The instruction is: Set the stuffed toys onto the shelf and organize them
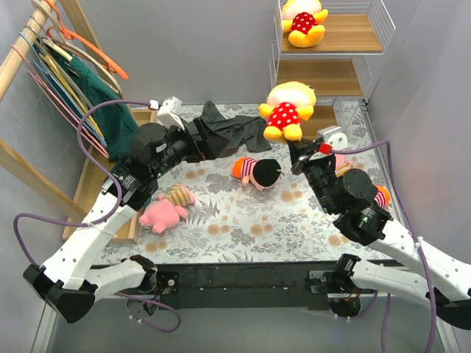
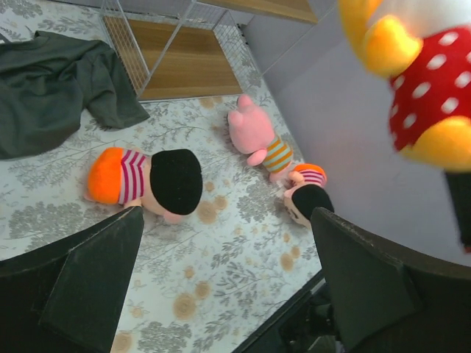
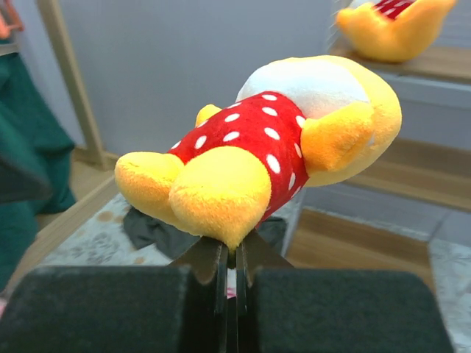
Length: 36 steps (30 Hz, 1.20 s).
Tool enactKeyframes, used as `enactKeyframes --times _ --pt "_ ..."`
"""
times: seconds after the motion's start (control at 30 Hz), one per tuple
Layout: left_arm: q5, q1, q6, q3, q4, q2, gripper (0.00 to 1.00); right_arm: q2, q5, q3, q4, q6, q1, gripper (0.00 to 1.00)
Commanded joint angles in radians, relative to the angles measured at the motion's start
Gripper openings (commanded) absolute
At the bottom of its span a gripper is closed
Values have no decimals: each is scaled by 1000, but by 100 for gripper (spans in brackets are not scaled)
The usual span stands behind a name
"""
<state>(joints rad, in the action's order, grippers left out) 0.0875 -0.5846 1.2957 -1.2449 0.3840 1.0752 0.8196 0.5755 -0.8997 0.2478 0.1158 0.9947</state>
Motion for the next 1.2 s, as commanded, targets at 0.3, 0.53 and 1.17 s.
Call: enactKeyframes --times 0.3,0.53,1.17 --pt "-5 -1 -306 312 -240 -147 98 148 -97 -464 -140 194 -350 1" --pt "1 -1 -260 472 -416 -227 98 257 -301 -582 -220 93 -550 1" --pt "35 -1 -243 473 -415 -235 98 397 -769 -643 -275 -108 -930 1"
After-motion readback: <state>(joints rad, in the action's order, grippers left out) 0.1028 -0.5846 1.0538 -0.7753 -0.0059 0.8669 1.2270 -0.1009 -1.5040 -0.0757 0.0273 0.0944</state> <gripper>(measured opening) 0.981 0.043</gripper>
